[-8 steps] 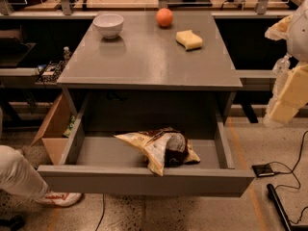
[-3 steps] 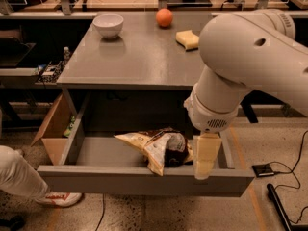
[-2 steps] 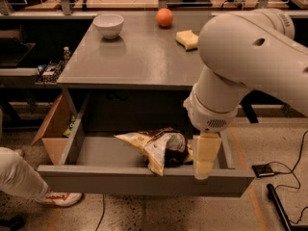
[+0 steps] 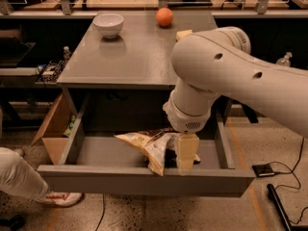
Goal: Pick brown chip bag from top drawer and place on counter
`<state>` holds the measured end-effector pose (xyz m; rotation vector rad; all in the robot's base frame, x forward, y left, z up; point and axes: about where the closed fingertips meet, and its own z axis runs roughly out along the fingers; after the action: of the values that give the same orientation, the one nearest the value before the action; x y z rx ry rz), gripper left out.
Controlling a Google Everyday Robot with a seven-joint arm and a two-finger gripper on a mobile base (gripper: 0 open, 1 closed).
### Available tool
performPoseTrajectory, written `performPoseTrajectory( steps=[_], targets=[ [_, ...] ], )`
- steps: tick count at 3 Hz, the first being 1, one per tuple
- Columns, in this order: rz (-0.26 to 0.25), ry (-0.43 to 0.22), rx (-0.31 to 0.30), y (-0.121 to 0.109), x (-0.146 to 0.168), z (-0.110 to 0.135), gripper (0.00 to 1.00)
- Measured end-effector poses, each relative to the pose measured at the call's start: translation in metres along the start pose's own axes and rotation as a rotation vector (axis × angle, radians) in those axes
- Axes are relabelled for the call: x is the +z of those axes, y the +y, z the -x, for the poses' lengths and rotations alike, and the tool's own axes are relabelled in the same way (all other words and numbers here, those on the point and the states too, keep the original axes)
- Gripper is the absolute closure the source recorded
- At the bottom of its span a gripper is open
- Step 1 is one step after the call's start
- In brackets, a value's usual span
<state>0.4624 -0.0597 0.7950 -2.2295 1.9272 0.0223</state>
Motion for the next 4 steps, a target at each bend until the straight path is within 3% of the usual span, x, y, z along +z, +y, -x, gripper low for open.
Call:
performPoseTrajectory(
  steps=[1,3,4],
  targets=[
    [0.004,-0.043,-0.064,-0.018,0.023,0.017,0.0],
    [0.043,-0.067,-0.118,-0.041,0.062,0.033,0.0],
    [0.08,-0.064,-0.115,-0.042,0.079,0.032,0.18]
  ],
)
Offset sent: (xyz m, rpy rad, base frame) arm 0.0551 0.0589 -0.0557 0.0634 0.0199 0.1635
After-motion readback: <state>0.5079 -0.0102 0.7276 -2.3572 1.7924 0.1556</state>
